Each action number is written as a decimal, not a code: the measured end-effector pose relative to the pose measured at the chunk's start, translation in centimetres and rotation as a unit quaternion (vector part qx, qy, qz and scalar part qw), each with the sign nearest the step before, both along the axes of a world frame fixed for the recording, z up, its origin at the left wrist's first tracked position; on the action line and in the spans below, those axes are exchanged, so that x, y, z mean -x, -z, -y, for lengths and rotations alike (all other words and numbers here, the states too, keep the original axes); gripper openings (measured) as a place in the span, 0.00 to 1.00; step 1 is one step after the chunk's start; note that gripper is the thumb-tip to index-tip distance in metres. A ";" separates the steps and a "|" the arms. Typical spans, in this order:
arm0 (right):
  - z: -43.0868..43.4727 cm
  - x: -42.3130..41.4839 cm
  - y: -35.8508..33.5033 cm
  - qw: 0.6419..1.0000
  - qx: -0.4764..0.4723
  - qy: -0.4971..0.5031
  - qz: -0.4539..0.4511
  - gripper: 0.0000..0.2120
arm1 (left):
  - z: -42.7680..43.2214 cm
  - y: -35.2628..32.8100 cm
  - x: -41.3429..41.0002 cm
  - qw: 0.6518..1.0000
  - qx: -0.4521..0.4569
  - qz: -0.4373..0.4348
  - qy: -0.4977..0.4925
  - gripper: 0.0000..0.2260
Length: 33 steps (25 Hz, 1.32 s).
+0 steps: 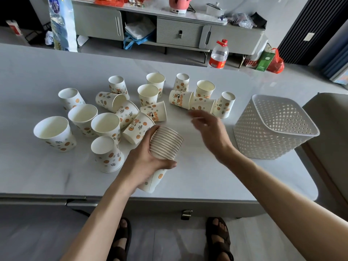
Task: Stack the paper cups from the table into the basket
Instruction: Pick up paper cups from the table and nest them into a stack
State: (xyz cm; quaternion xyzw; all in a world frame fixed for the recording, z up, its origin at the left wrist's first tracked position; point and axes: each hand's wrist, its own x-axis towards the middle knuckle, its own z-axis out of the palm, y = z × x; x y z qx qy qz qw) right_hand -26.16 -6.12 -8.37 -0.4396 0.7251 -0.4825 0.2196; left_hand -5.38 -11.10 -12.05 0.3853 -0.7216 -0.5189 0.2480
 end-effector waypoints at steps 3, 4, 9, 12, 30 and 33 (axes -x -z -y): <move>1.9 3.0 0.6 0.987 -0.064 0.130 0.069 0.14 | 0.0 0.0 -0.1 1.000 -0.001 0.001 -0.002 0.47; 2.5 3.3 0.5 0.984 -0.076 0.119 0.108 0.16 | 0.1 0.1 -0.1 1.000 -0.002 0.000 0.000 0.47; 4.8 3.6 1.2 0.973 -0.071 0.125 0.178 0.16 | 0.4 0.4 -0.1 1.000 -0.011 -0.005 0.007 0.47; 4.2 3.6 1.5 0.967 -0.056 0.200 0.146 0.10 | 0.5 0.6 -0.2 1.000 -0.020 -0.010 0.010 0.48; 1.5 -1.5 -1.2 0.967 -0.062 -0.240 -0.060 0.12 | 0.4 0.1 -0.7 1.000 -0.020 0.015 0.000 0.50; 5.0 -0.7 0.0 0.991 -0.055 -0.114 -0.052 0.11 | 0.8 0.1 -1.5 0.999 -0.025 0.016 -0.015 0.50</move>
